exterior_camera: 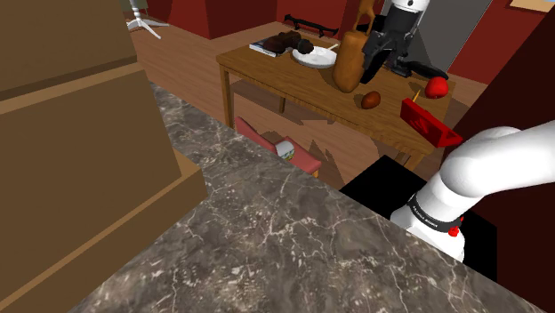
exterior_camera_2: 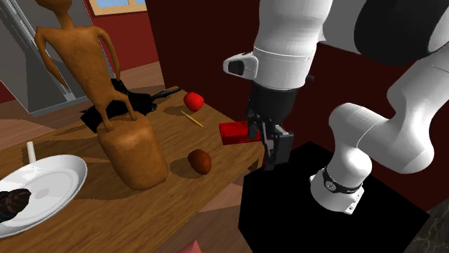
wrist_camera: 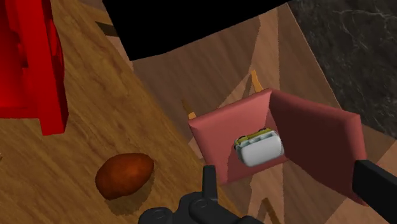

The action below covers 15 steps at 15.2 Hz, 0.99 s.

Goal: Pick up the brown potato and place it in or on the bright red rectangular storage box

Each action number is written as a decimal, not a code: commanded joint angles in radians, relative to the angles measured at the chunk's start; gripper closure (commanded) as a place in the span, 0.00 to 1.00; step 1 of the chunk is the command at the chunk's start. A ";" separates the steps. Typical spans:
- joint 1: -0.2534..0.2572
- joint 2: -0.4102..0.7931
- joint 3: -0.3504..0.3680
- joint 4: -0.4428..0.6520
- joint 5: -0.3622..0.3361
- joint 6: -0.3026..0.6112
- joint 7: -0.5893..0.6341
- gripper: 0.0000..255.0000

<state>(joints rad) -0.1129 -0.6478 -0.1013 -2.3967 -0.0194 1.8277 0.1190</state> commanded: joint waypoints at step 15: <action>-0.175 0.352 -0.191 -0.053 0.153 0.520 0.252 0.00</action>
<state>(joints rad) -0.2819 -0.3247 -0.2798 -2.4464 0.1149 2.3076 0.3592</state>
